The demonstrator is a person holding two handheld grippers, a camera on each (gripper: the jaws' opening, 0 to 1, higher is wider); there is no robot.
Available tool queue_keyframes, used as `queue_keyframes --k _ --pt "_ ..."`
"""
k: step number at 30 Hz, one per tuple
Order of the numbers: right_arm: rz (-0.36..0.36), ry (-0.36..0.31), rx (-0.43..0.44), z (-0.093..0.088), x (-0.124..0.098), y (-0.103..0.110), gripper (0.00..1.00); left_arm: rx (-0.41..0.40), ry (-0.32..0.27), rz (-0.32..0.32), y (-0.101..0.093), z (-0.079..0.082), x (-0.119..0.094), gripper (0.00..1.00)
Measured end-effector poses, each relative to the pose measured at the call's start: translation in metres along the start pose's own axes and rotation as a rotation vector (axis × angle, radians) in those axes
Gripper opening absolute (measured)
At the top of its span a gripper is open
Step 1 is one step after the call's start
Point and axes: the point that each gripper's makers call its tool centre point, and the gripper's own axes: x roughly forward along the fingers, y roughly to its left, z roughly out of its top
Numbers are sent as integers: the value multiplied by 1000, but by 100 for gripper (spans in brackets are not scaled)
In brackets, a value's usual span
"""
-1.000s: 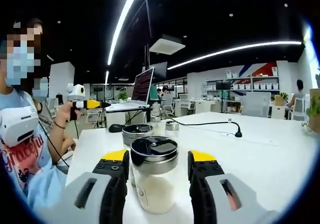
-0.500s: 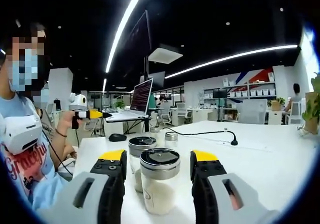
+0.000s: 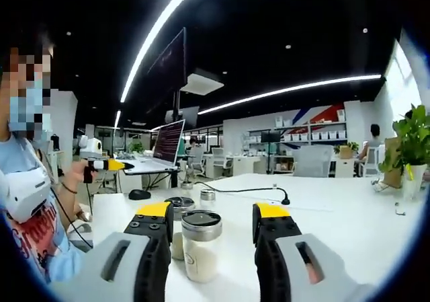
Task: Rotate the seasoning bottle until the label or dispensing opening points toward the visible target arrow and the bottle remains upright within the marked orientation range
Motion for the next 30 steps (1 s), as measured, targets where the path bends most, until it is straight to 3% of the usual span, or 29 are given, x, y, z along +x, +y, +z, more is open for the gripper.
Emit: queue_keyframes --k 8,13,18,21,25,30 --pt "-99 -2 -23 8 -27 -11 45 41 -9 -27 -12 3 3 85" --pt "-170 50 -22 -8 -46 -25 46 19 -28 -60 -21 6 5 84" --pt "-217 41 -8 -5 -63 -31 47 35 -44 -73 -25 9 5 83" --pt "-234 38 1 -4 -67 -33 50 27 -36 -87 -28 7 8 83" --pt "-206 9 27 0 -66 -28 53 14 -42 -109 -34 7 10 83" --pt "-227 25 36 -3 -63 -28 64 4 -61 -145 -43 9 12 82"
